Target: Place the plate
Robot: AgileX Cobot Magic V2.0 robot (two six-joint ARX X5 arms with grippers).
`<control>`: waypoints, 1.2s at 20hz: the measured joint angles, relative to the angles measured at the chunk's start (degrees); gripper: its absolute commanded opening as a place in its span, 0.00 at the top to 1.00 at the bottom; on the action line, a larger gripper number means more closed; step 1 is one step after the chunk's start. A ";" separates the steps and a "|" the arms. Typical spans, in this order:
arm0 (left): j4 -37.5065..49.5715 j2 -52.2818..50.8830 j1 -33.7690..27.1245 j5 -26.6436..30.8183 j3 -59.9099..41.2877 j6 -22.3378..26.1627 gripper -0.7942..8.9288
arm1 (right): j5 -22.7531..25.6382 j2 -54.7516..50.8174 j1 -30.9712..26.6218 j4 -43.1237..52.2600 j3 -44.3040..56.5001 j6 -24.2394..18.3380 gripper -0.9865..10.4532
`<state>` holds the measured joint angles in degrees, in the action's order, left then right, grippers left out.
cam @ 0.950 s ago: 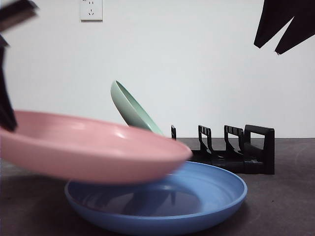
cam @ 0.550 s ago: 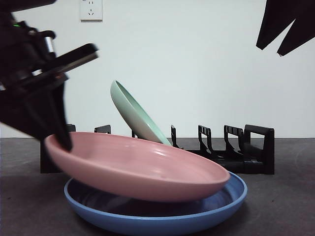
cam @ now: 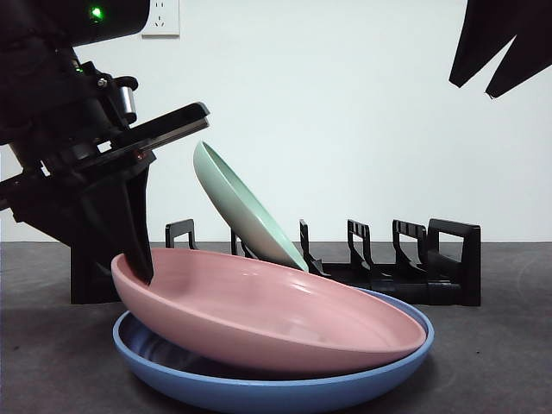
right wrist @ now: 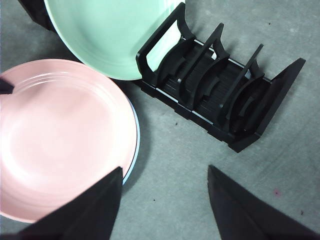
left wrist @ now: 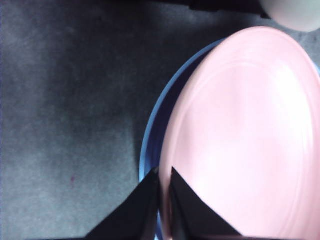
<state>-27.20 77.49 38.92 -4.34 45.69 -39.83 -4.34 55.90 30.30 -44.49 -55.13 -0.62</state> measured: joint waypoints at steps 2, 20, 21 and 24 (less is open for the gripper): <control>-0.48 0.55 0.00 0.00 0.00 0.26 0.88 | 0.00 0.00 0.00 0.02 0.00 0.00 0.68; -18.03 -10.23 -2.40 2.80 8.96 13.68 0.53 | -1.27 0.00 0.00 2.73 0.00 0.00 0.68; -18.71 -13.18 -3.19 2.89 9.01 15.23 0.53 | -2.10 0.00 0.02 3.93 0.00 0.00 0.68; -22.43 -22.62 -6.45 3.37 9.01 17.92 0.53 | -3.39 0.15 1.20 8.96 0.00 0.26 0.68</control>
<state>-49.63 54.87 32.47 -0.97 54.70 -21.91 -7.73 56.05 31.51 -35.53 -55.13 -0.36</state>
